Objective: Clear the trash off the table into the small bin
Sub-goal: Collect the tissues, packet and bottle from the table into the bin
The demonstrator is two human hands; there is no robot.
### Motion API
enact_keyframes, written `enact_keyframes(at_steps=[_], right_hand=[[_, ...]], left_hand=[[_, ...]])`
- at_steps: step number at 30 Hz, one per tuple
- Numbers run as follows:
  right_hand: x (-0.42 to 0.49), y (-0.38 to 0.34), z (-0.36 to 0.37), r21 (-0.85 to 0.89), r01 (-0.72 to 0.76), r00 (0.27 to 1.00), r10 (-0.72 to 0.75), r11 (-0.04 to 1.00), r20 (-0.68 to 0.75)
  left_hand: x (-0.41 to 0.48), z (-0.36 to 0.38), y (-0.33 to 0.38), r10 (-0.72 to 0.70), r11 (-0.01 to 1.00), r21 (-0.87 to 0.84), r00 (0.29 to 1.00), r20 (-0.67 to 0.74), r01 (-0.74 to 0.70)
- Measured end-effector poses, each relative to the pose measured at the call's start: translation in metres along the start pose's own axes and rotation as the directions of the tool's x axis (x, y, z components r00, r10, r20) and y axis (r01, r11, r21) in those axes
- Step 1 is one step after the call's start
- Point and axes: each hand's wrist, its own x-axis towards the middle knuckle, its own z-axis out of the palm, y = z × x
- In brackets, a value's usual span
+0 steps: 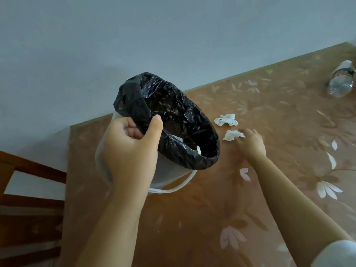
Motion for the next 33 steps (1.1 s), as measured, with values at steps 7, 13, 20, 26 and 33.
enact_keyframes(at_steps=[7,13,20,26,33], right_hand=[[0.002,0.0,0.016,-0.043,-0.05,0.998,0.051,0.998,0.033],[-0.02,0.005,0.017,0.031,-0.047,0.999,0.047,0.998,-0.012],[-0.058,-0.002,-0.002,0.197,-0.027,1.0,0.026,0.98,0.008],[-0.106,-0.044,-0.052,0.383,0.111,0.987,-0.056,0.917,-0.152],[-0.164,-0.107,-0.099,0.439,0.338,0.94,-0.319,0.833,-0.118]], left_hand=[[0.006,0.002,-0.001,-0.014,1.0,0.004,1.0,0.001,0.014],[0.003,-0.005,-0.002,-0.023,1.0,-0.002,1.0,-0.006,0.023],[-0.011,-0.022,-0.002,-0.026,1.0,-0.005,1.0,-0.015,0.026],[-0.035,-0.042,0.004,-0.07,0.994,-0.088,0.998,-0.004,0.069],[-0.059,-0.071,0.009,-0.044,0.998,-0.037,0.999,0.005,0.044]])
